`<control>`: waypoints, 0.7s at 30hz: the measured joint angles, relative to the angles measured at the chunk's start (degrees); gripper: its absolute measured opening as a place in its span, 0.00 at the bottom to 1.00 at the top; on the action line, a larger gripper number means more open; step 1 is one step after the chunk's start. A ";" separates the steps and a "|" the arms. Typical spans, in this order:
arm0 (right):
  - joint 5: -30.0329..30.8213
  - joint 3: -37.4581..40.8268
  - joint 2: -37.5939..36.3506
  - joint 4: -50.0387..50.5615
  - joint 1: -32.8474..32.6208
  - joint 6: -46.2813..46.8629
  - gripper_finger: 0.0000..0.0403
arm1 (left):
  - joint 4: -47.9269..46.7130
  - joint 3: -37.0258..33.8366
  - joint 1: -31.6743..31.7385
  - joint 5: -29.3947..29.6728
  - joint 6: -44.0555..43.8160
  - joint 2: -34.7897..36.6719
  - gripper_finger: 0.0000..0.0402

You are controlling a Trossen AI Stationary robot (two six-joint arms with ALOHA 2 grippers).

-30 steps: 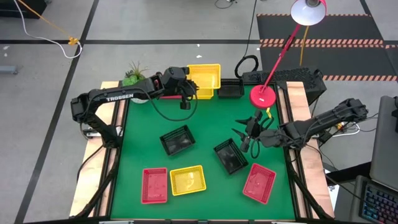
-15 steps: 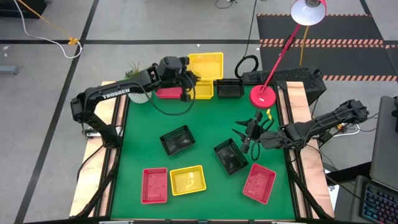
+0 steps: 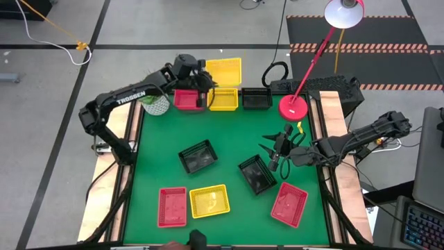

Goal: Stack baskets by color
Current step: Stack the middle yellow basket on the top yellow basket

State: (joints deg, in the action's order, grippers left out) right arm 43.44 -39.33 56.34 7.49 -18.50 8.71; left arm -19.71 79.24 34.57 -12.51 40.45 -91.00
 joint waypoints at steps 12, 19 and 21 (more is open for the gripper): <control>0.00 0.00 0.02 -0.01 0.00 0.00 0.37 | 11.19 -9.68 0.22 -2.04 1.03 -4.65 0.02; 0.00 0.00 0.02 -0.01 0.00 0.00 0.37 | 12.17 -9.74 -0.25 -1.11 0.79 -10.57 0.02; 0.00 0.00 0.02 -0.02 0.00 0.00 0.37 | 12.24 -9.73 -0.20 -0.79 0.67 -11.04 0.02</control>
State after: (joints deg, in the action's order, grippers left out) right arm 43.44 -39.33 56.36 7.47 -18.50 8.71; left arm -7.47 69.51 34.37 -13.30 41.12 -102.03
